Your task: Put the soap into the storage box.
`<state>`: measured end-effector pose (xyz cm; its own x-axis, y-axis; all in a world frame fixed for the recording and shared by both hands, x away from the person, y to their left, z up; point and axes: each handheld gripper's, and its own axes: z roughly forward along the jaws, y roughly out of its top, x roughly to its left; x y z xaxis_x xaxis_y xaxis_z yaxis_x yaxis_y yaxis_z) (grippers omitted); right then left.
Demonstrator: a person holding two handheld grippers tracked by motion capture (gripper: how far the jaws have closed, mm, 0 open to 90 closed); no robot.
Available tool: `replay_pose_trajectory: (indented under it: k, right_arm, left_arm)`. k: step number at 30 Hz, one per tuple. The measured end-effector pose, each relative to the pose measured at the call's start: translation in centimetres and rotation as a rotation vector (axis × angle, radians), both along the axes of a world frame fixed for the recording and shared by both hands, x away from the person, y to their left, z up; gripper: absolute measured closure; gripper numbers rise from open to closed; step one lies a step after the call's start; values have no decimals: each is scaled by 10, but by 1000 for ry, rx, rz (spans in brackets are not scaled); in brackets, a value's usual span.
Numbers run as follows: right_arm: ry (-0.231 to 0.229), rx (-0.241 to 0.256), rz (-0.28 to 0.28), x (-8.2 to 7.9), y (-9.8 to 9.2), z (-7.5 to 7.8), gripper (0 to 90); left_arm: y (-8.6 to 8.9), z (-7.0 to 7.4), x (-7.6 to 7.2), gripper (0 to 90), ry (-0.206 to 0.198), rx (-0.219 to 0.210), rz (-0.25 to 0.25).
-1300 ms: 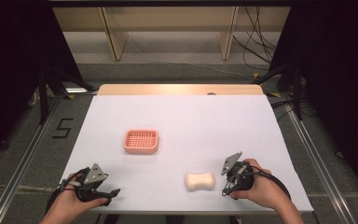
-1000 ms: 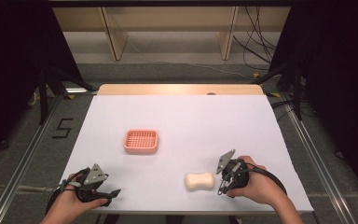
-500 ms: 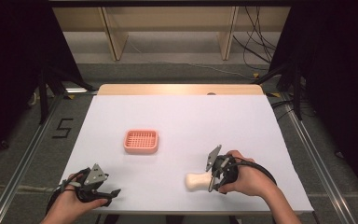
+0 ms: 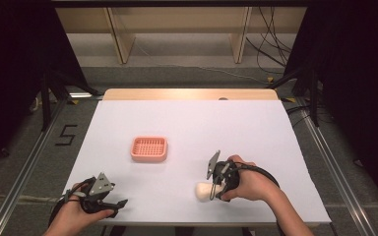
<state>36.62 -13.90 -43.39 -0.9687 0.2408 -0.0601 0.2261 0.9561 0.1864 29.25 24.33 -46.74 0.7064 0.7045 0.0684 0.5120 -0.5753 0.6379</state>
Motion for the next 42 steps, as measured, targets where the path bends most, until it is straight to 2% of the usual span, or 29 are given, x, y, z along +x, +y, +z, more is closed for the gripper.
replay_pose_trajectory:
  k: [1, 2, 3, 4, 6, 8, 9, 10, 12, 14, 15, 18, 22, 23, 26, 27, 28, 30, 31, 32, 33, 34, 35, 37, 39, 41, 42]
  right_arm:
    - [-1, 6, 34, 2, 2, -1, 324]
    - [10, 0, 6, 2, 3, -1, 324]
    - [5, -6, 37, 4, 5, -2, 324]
    - [13, -8, 23, 4, 6, -2, 324]
    - [14, -15, 31, 5, 9, -4, 324]
    - [23, -3, 82, 7, 12, -6, 324]
    - [29, -20, 36, 5, 13, -6, 324]
    - [17, -16, 86, 8, 14, -7, 324]
    - [14, 7, 121, 11, 16, -9, 324]
    - [4, -9, 121, 12, 17, -11, 324]
    - [15, 1, 134, 12, 18, -12, 325]
    - [35, -15, 106, 12, 19, -13, 327]
    - [39, -17, 119, 14, 21, -17, 333]
    - [30, -17, 146, 15, 22, -18, 337]
    - [42, -24, 134, 16, 23, -19, 352]
    - [48, -37, 100, 13, 23, -19, 355]
    - [77, -55, 68, 11, 24, -19, 361]
    - [79, -55, 78, 12, 25, -20, 371]
    - [52, -36, 142, 16, 25, -22, 375]
    - [64, -42, 130, 15, 26, -22, 379]
    - [60, -44, 147, 16, 26, -22, 386]
    - [74, -67, 95, 13, 26, -21, 394]
    - [77, -67, 96, 13, 27, -21, 401]
    - [75, -71, 127, 15, 27, -22, 411]
    - [62, -50, 159, 17, 28, -24, 419]
    - [69, -48, 150, 17, 28, -25, 424]
    - [65, -48, 160, 17, 28, -24, 427]
  left_arm:
    - [0, 0, 0, 294, -1, 0, 0]
    - [0, 0, 0, 294, -2, 2, -1]
    - [1, 1, 1, 294, -13, 14, -11]
    - [1, 1, 1, 294, -13, 13, -11]
    - [0, 0, 0, 294, -3, -1, 0]
    - [0, 0, 0, 294, -4, 0, -2]
    - [0, 0, 0, 294, -2, -1, -5]
    - [0, 0, 0, 294, -5, 5, -8]
    - [0, 1, 1, 293, -4, 14, -7]
    - [0, 1, 1, 293, -4, 22, -12]
    - [0, 1, 1, 294, -5, 23, -12]
    - [0, 1, 0, 293, -3, 10, -11]
    - [0, 0, 0, 293, -5, 9, -7]
    - [0, 1, 0, 293, -6, 9, -8]
    - [0, 0, 0, 294, -7, 11, -9]
    - [1, 1, 0, 293, -3, 17, -17]
    - [0, 0, 0, 293, -5, 13, -12]
    - [0, 0, 0, 293, -5, 12, -10]
    - [0, 0, 0, 293, -6, 13, -10]
    - [0, 0, 0, 293, -7, 13, -11]
    - [0, 0, 0, 293, -6, 14, -11]
    - [0, 0, 0, 294, -6, 13, -11]
    - [0, 0, 0, 294, -6, 14, -11]
    - [0, 0, 0, 293, -6, 14, -11]
    - [0, 0, 0, 293, -4, 14, -12]
    - [0, 0, 0, 294, -6, 17, -12]
    - [1, 1, 1, 294, -19, 28, -22]
